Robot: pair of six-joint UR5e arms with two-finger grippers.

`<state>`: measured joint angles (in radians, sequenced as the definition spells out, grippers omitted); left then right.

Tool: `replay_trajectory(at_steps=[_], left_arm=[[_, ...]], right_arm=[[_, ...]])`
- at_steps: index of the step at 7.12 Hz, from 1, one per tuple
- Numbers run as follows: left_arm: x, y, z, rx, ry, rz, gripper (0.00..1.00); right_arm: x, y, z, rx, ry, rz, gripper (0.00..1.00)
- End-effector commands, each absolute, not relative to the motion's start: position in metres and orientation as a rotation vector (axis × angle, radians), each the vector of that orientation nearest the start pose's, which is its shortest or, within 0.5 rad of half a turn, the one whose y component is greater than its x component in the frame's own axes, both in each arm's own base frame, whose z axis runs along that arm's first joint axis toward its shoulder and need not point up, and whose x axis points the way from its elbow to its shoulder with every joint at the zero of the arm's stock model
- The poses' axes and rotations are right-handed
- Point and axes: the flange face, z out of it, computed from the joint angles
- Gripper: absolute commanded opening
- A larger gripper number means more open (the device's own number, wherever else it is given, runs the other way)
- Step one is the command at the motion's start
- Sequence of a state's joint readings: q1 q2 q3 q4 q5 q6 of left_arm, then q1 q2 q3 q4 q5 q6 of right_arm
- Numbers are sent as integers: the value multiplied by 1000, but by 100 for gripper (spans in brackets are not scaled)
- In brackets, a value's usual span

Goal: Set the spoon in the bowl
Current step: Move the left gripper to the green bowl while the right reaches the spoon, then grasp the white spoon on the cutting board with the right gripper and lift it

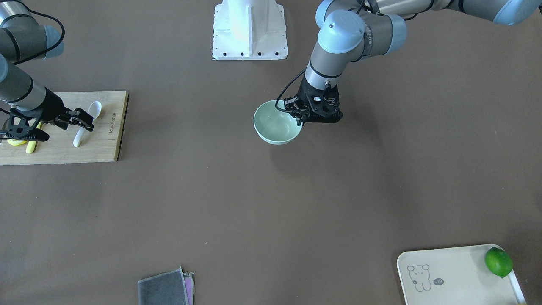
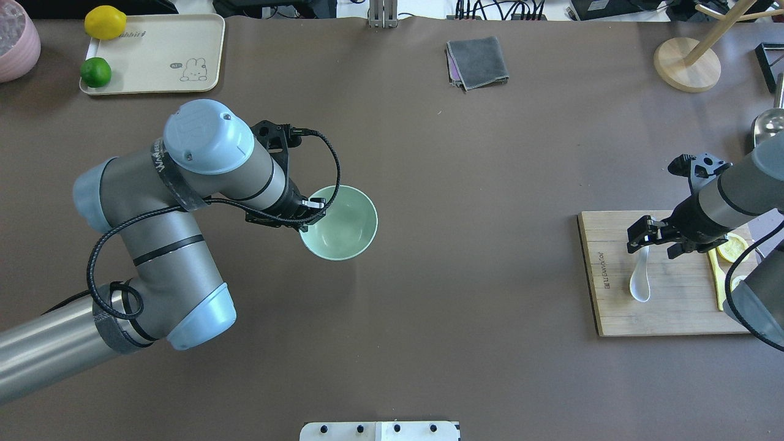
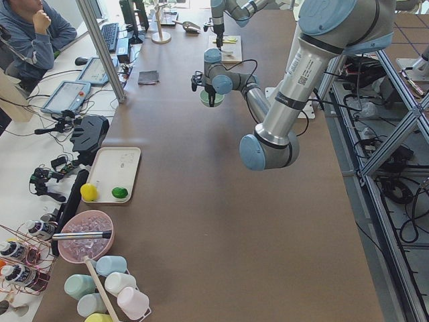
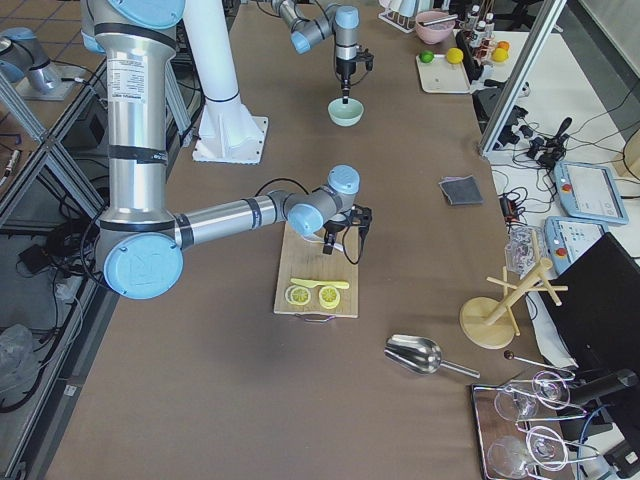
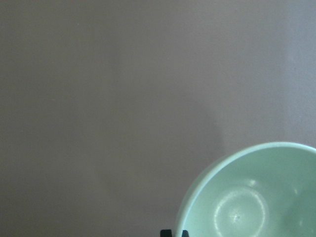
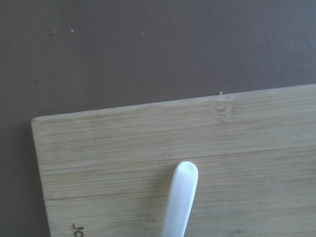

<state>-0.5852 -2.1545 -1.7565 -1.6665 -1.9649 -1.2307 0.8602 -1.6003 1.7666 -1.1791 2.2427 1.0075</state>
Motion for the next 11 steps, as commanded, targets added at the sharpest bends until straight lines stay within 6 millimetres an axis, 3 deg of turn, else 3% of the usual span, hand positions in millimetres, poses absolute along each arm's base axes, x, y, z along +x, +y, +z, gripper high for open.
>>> replay_trajectory(at_steps=[1,2,3,5,6,7,8,11], left_arm=[[510,-422,224,67,916,-63,0],[512,-418,223,56,918,-74,0],[518,-411,220,50,924,-66,0],[528,-402,219,53,919,-76,0],[535,-391,219,62,914,-64,0],[537,-390,219,61,913,-62,0],[549,-376,223,49,907,-39,0],[561,-374,224,38,901,-28,0]], right_arm=[[-285,-424,532,-146,-828,93,62],[-283,-424,534,-140,-820,98,51],[-283,-424,534,-136,-816,101,48],[-284,-424,529,-142,-824,124,1],[-284,-424,520,-133,-835,122,0],[-287,-427,499,-110,-862,116,0],[-294,-436,472,-94,-896,133,0],[-339,-461,378,-104,-1006,228,0]])
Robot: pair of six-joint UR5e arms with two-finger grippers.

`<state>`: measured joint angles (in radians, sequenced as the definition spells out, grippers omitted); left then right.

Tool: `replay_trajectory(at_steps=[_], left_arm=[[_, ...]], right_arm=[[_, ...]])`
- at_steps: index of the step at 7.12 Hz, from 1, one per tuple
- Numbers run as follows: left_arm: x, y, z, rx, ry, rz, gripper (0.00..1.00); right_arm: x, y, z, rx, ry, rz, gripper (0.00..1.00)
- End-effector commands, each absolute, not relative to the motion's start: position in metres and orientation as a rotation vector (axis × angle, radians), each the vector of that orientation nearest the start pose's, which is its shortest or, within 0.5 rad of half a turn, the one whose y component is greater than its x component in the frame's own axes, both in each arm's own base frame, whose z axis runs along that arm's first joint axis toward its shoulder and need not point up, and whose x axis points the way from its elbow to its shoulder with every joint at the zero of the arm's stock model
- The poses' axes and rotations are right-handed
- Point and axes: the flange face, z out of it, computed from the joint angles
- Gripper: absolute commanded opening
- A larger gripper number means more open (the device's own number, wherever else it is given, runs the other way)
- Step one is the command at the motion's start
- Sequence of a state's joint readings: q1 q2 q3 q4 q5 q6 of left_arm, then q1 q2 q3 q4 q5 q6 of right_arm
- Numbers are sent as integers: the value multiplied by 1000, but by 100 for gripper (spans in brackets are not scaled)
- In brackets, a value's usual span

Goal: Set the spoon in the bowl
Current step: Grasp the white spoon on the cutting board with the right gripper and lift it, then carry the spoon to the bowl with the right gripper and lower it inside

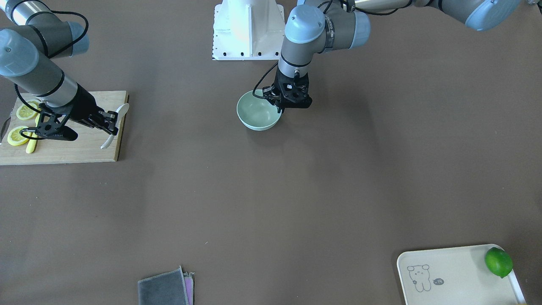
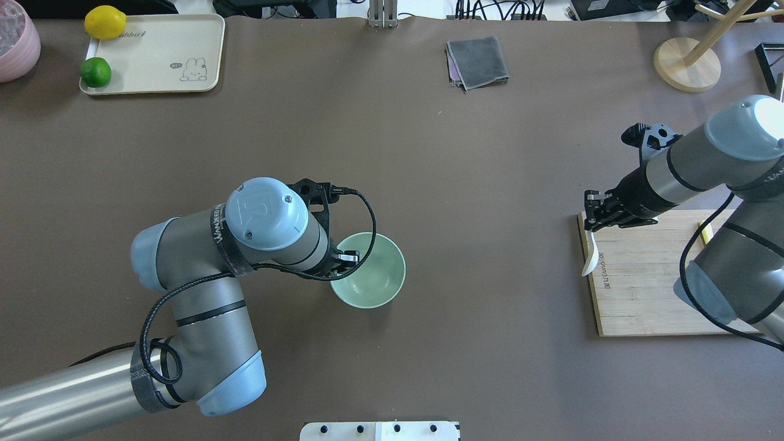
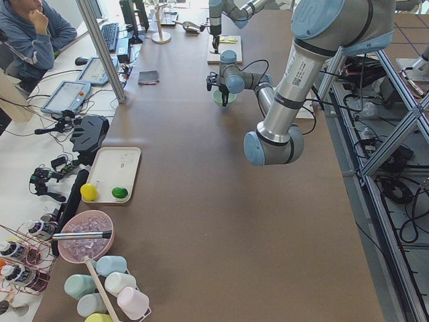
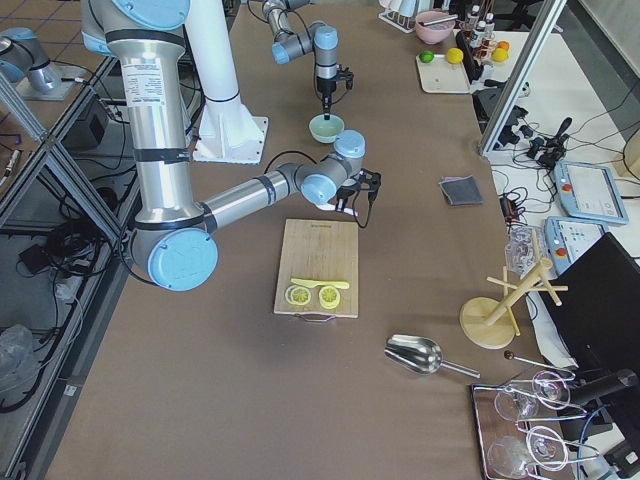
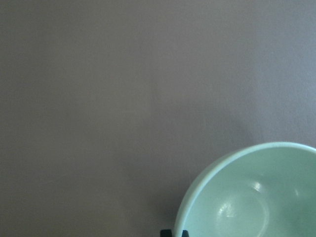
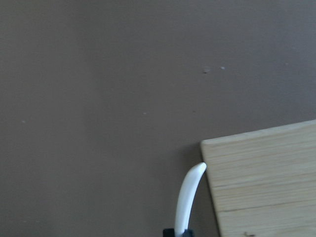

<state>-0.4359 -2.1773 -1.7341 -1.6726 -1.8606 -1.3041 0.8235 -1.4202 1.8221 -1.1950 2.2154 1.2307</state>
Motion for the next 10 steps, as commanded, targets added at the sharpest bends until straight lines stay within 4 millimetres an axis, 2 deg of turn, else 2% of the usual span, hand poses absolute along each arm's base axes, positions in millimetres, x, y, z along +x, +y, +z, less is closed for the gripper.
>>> replay_trajectory(at_steps=[1,2,3,4,5,6,7,8,9,10], left_arm=[[563,-374,223,39,903,-25,0],[564,-375,221,40,904,-23,0],[564,-375,222,41,904,-22,4],[564,-376,222,43,905,-22,35],[562,-375,223,49,906,-10,98],[558,-376,223,63,920,0,98],[532,-397,217,124,926,48,98],[477,-405,241,135,936,118,98],[412,-427,266,112,956,137,98],[388,-439,279,103,961,157,98]], right_arm=[[-364,-461,346,-126,-1029,252,0],[-395,-458,313,-109,-1023,264,0],[-426,-450,284,-107,-1013,283,0],[-446,-445,255,-131,-1035,301,0],[-469,-438,231,-121,-1051,321,0],[-494,-428,210,-119,-1063,338,0],[-517,-417,196,-113,-1068,354,0],[-535,-401,187,-104,-1070,367,0],[-547,-388,184,-79,-1069,370,0],[-551,-384,183,-78,-1068,367,0]])
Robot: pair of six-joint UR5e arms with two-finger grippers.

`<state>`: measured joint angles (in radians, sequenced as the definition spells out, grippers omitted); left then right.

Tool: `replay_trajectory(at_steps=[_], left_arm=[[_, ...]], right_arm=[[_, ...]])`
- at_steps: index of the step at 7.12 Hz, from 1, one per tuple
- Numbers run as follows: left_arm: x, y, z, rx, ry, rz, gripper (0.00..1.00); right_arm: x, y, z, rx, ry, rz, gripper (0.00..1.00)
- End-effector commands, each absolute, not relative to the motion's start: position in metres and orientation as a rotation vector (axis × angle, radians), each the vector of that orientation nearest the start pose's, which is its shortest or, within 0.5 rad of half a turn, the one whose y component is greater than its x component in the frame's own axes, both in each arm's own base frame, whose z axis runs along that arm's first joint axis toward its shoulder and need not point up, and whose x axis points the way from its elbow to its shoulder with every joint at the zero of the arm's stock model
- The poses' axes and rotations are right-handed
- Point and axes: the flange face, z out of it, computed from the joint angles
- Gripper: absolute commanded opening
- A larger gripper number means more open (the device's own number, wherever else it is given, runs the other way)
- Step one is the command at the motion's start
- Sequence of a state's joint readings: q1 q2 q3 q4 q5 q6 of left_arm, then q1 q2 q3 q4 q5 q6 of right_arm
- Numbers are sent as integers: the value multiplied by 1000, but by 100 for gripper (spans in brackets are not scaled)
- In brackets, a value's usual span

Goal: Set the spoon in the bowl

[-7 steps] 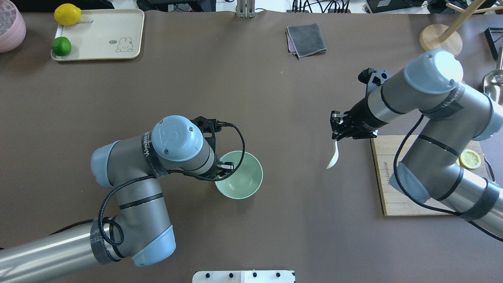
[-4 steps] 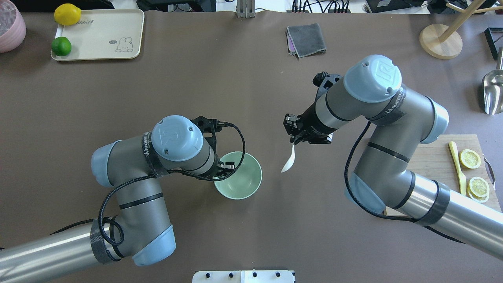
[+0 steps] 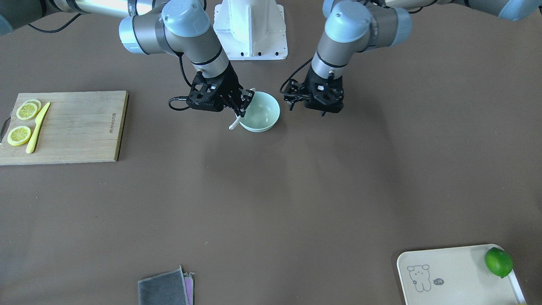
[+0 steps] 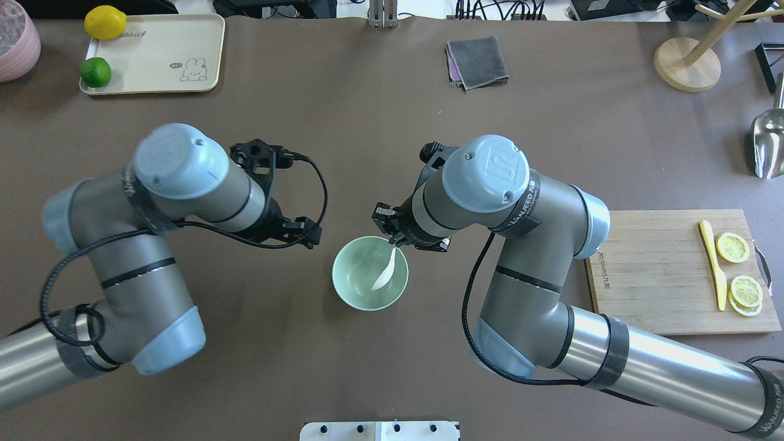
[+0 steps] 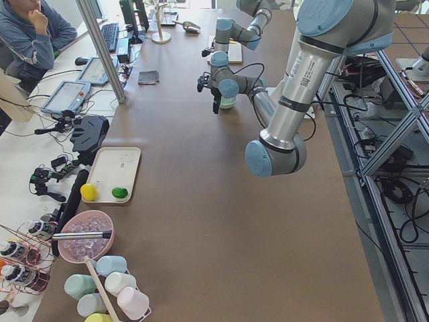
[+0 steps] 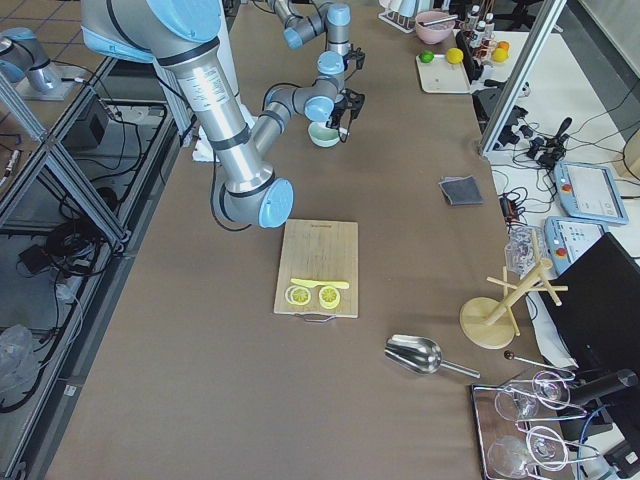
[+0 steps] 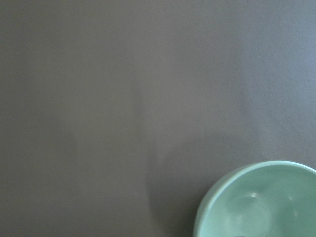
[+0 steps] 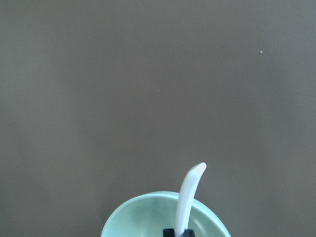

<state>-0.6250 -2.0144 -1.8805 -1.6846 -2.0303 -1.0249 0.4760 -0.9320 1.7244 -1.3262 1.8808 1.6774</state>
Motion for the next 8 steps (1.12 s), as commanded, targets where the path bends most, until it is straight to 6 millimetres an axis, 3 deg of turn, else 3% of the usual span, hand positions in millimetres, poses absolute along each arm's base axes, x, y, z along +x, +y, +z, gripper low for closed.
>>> replay_trajectory(at_steps=[1,3,4,5,6,8], left_arm=[[390,-440,281,102,955,161,98],[393,-440,280,103,955,162,98],[391,-442,280,106,954,157,98],[382,-446,285,108,948,143,98],[364,-454,298,111,933,120,98],[306,-468,354,170,853,198,98]], right_arm=[[-553,-384,186,-79,-1062,368,0],[-547,-397,181,-55,-1068,391,100],[-533,-413,182,-43,-1068,406,100],[-503,-440,187,-98,-1076,411,100],[-444,-479,216,-127,-1072,388,100],[-319,-528,320,-31,-1015,203,100]])
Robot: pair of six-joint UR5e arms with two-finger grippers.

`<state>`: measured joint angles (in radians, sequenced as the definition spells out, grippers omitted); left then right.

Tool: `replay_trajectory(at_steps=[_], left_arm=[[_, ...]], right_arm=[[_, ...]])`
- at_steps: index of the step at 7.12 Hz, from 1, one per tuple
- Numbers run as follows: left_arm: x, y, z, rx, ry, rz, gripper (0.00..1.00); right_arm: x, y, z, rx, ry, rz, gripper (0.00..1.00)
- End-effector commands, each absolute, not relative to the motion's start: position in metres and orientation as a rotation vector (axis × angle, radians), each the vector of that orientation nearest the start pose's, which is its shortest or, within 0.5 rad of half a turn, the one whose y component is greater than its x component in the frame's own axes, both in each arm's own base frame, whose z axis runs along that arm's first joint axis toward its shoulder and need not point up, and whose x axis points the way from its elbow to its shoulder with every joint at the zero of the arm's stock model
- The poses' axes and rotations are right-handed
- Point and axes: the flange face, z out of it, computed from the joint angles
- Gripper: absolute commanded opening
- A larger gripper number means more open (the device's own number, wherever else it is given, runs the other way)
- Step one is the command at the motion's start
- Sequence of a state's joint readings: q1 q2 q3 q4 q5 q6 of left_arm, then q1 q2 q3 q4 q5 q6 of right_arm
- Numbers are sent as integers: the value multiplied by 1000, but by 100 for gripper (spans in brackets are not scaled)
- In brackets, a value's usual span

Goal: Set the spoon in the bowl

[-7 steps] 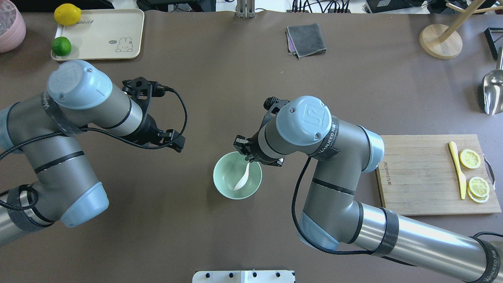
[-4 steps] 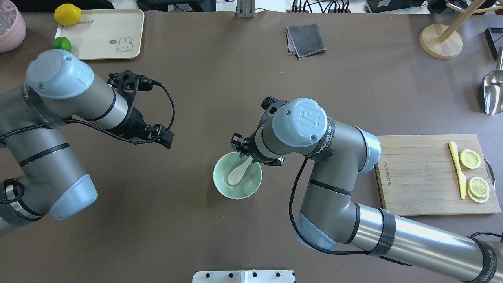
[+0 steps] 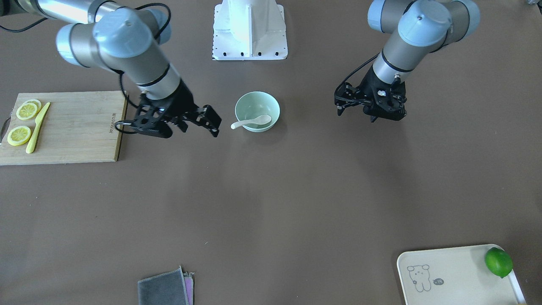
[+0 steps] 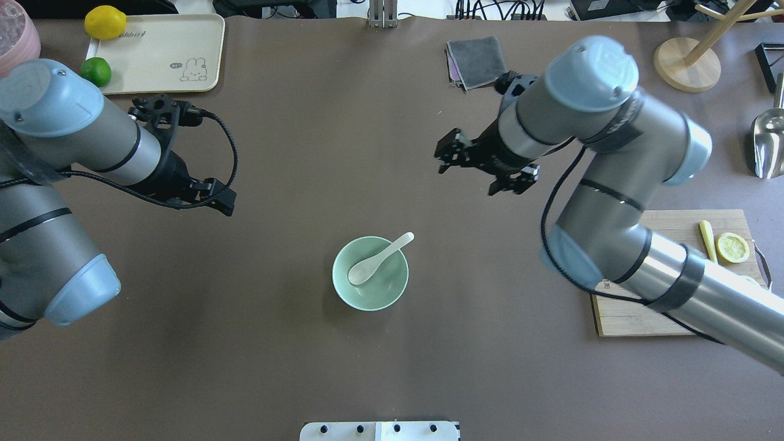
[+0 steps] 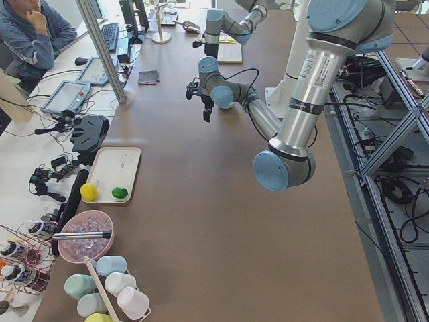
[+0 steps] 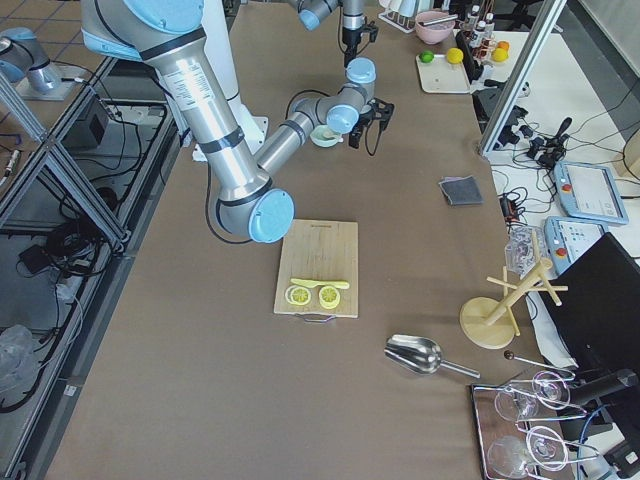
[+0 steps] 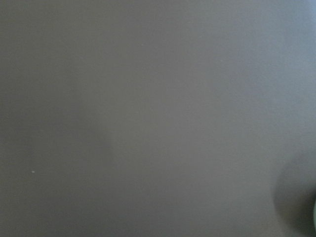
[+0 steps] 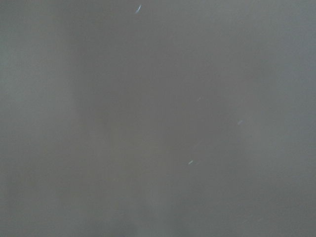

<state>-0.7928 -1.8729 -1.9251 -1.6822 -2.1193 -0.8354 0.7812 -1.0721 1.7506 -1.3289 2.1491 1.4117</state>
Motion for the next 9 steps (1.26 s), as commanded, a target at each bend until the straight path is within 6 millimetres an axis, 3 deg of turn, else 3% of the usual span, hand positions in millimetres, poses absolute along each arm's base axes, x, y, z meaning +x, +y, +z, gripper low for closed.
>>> replay_trajectory(at_steps=[1,2,3,5,6,7,8,9], left_arm=[[257,-473,398,196,803,270,98],[194,-483,440,215,787,339,98],[129,-484,496,223,745,394,98],[44,-480,574,206,687,397,98],[29,-468,590,181,696,360,98],[15,-457,602,163,720,326,98],[-10,-451,604,181,716,276,98],[-14,-450,606,181,713,268,98]], right_arm=[[-251,-539,380,18,-979,116,100],[-191,-541,436,55,-943,55,100],[-132,-535,500,94,-884,-26,100],[-36,-529,599,123,-849,-110,100],[-2,-526,622,144,-832,-136,100],[20,-525,630,147,-822,-145,100],[38,-522,633,149,-818,-152,100],[43,-521,635,146,-817,-161,100]])
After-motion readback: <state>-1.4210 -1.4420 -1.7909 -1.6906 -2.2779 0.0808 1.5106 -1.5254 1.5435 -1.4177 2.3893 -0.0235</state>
